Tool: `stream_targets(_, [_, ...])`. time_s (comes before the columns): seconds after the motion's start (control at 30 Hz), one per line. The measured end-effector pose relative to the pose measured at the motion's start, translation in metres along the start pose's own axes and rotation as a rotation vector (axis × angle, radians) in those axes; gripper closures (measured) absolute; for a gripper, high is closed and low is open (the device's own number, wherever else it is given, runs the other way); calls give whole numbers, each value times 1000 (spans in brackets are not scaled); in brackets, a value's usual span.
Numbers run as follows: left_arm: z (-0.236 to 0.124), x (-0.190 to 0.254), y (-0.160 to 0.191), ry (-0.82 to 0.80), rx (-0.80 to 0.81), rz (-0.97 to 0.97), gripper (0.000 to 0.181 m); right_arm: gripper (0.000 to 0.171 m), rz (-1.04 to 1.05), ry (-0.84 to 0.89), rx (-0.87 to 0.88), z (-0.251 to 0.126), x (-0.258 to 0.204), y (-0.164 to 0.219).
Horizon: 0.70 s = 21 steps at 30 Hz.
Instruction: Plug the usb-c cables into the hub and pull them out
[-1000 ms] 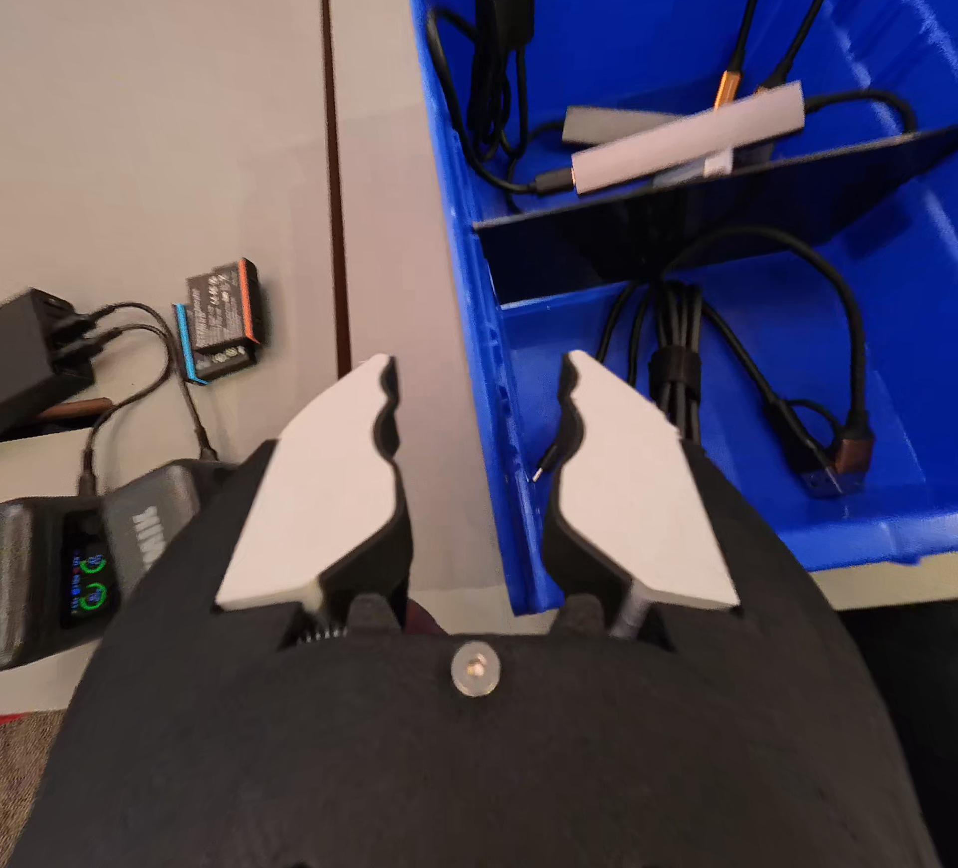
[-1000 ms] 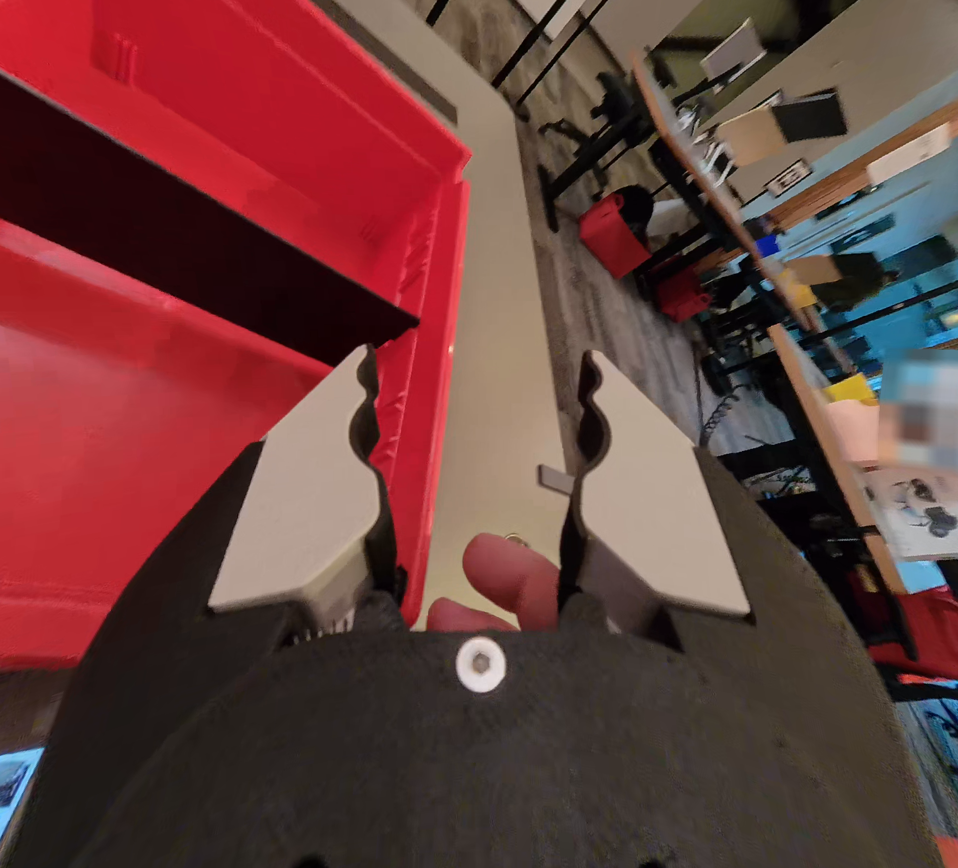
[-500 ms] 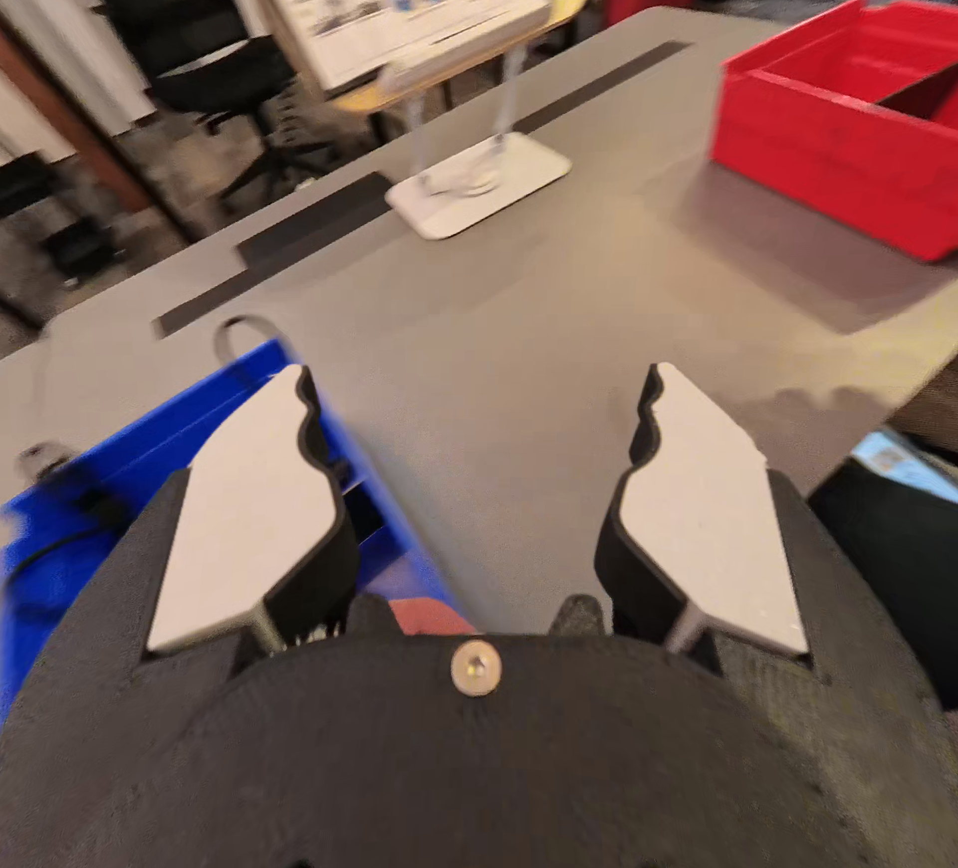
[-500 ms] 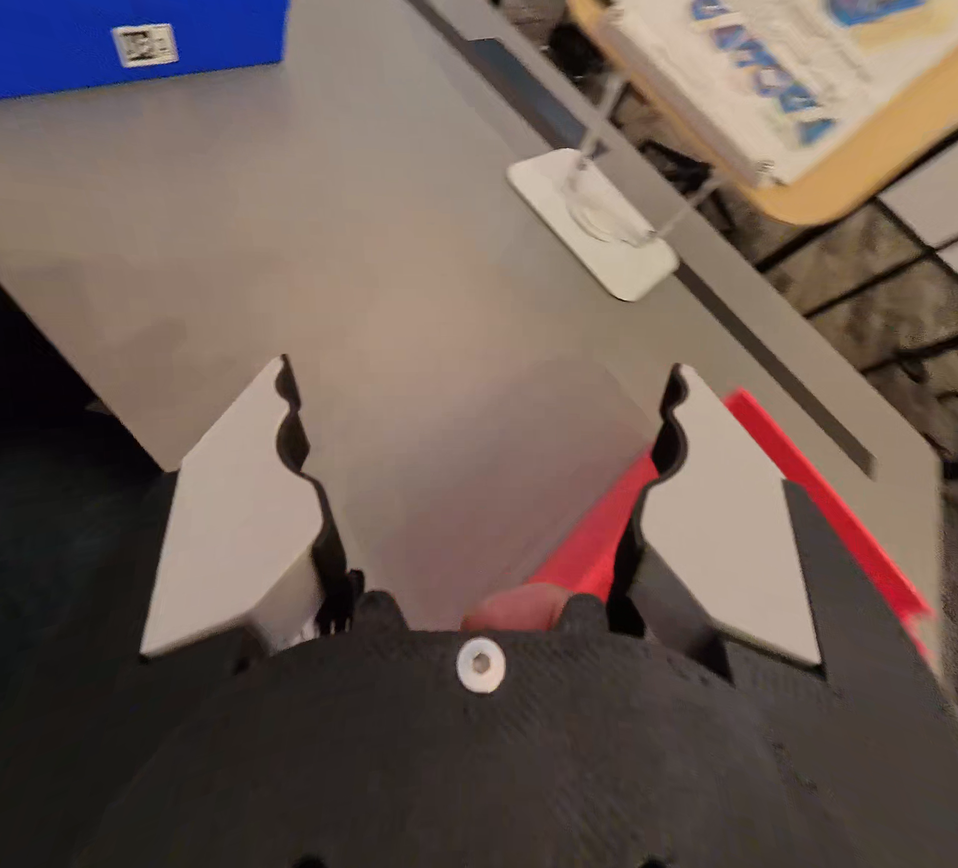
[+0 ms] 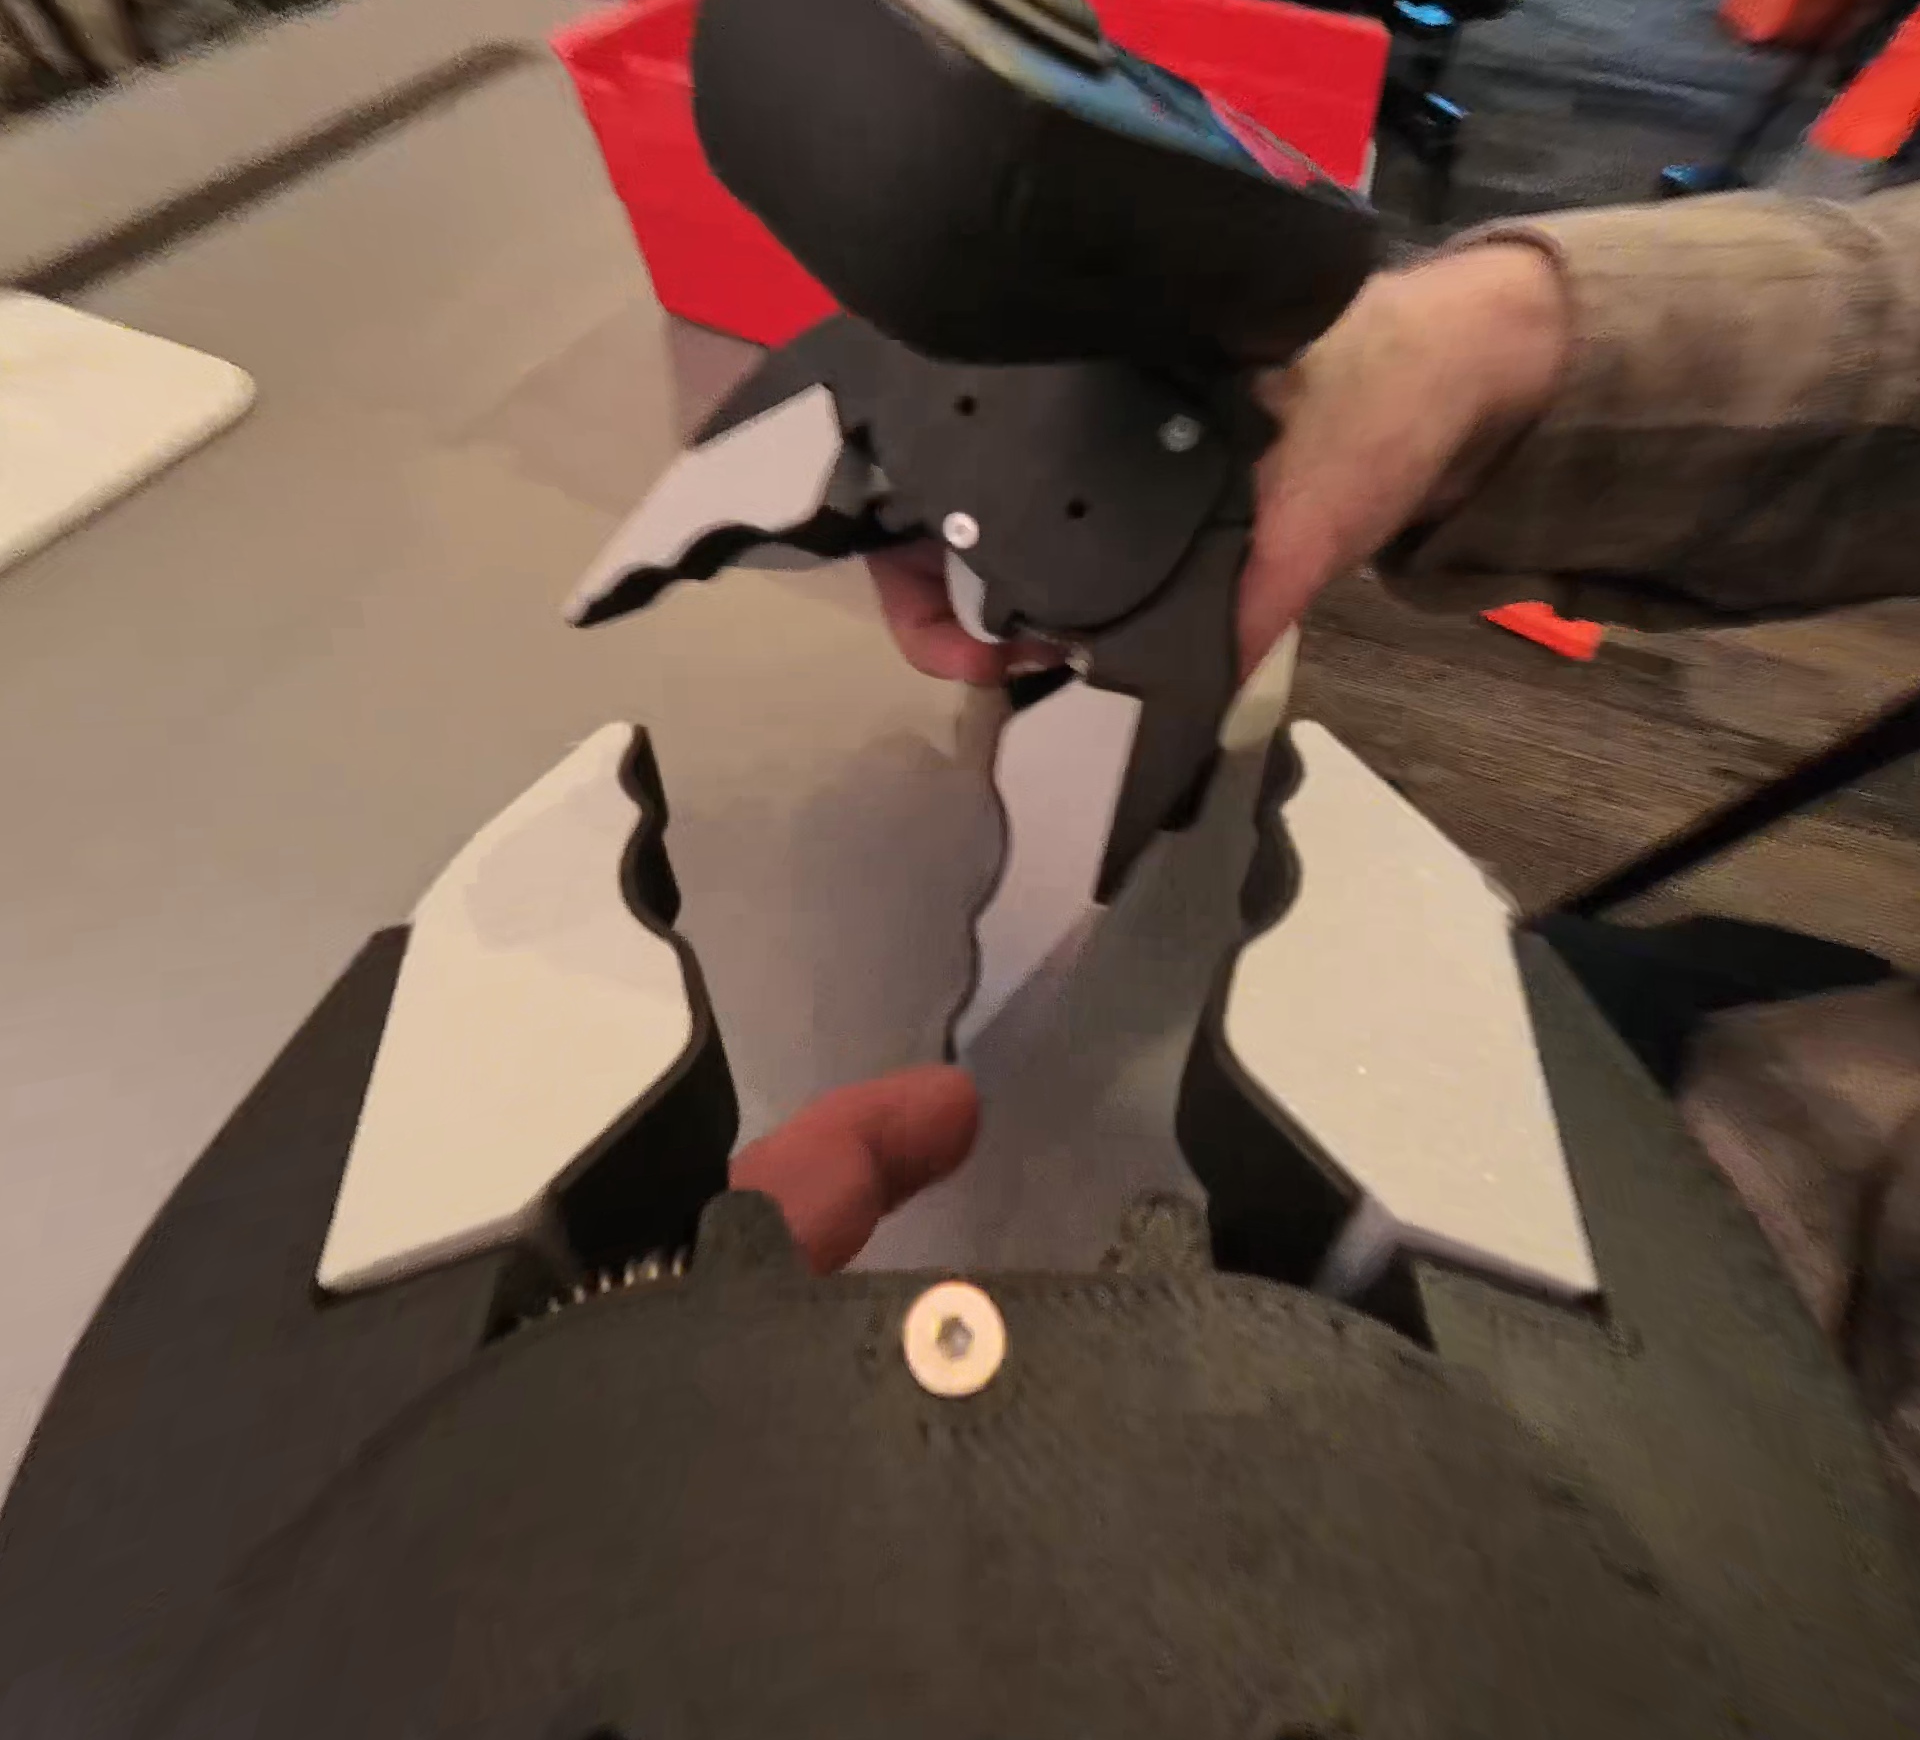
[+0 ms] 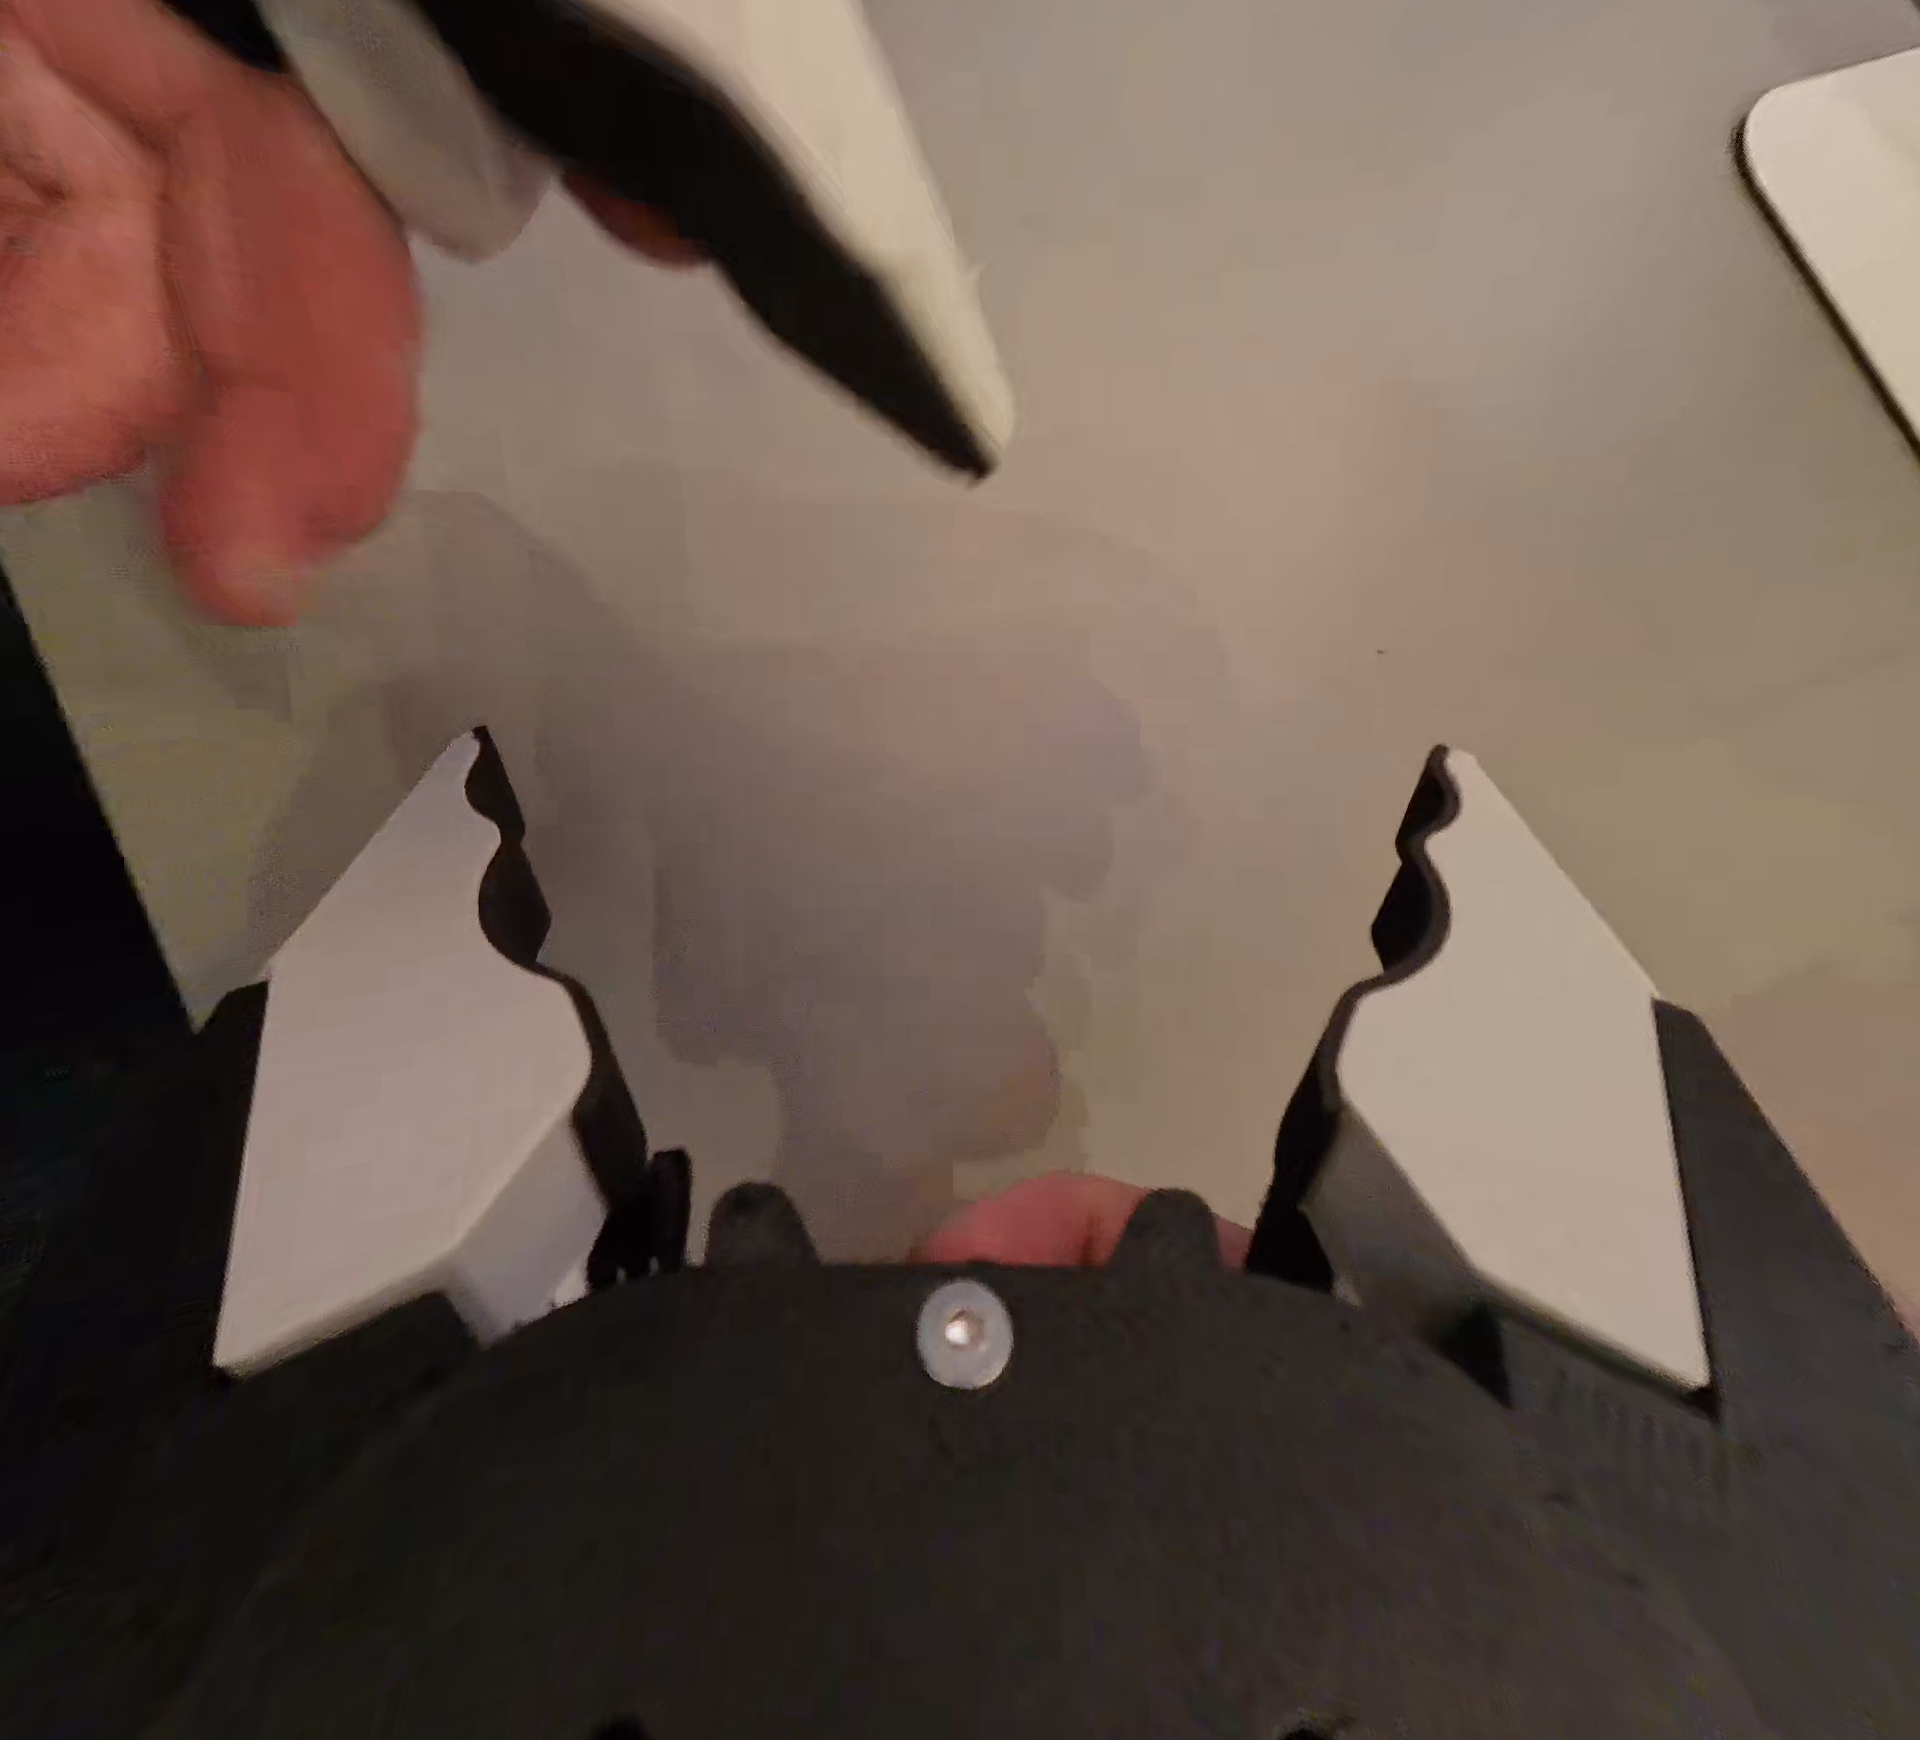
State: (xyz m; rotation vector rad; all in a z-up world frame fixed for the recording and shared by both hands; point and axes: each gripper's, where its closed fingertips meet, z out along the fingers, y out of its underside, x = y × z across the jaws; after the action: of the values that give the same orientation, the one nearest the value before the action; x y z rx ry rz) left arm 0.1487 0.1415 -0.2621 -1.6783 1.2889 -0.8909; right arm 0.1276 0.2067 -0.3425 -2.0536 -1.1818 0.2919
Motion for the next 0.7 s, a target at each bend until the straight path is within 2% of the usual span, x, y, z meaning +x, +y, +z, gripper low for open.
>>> stream_targets(0.07, [4,8,6,88,6,-9,74,13,41,-19,18,6,4,-3])
stream_targets(0.13, [15,11,22,113,-59,11,79,14,38,-35,32,10,1,-9])
stream_targets(0.17, [21,12,29,118,-84,10,85,14,35,-53,40,13,-3,-14])
stream_targets(0.23, [32,16,41,146,-117,1,117,20,6,-78,6,19,-12,-14])
stream_targets(0.3, [38,18,51,167,-150,-18,130,12,-52,-76,-26,26,-13,-8])
stream_targets(0.37, [39,20,55,193,-163,-48,133,16,-10,-148,-9,28,-21,-6])
stream_targets(0.47, [41,21,54,211,-165,-46,136,25,-5,-162,11,26,-23,-7])
stream_targets(0.57, [40,20,55,240,-177,-31,138,40,38,-203,-6,26,-28,-3])
stream_targets(0.7, [41,14,55,255,-181,-75,139,31,66,-195,-74,30,-21,2])
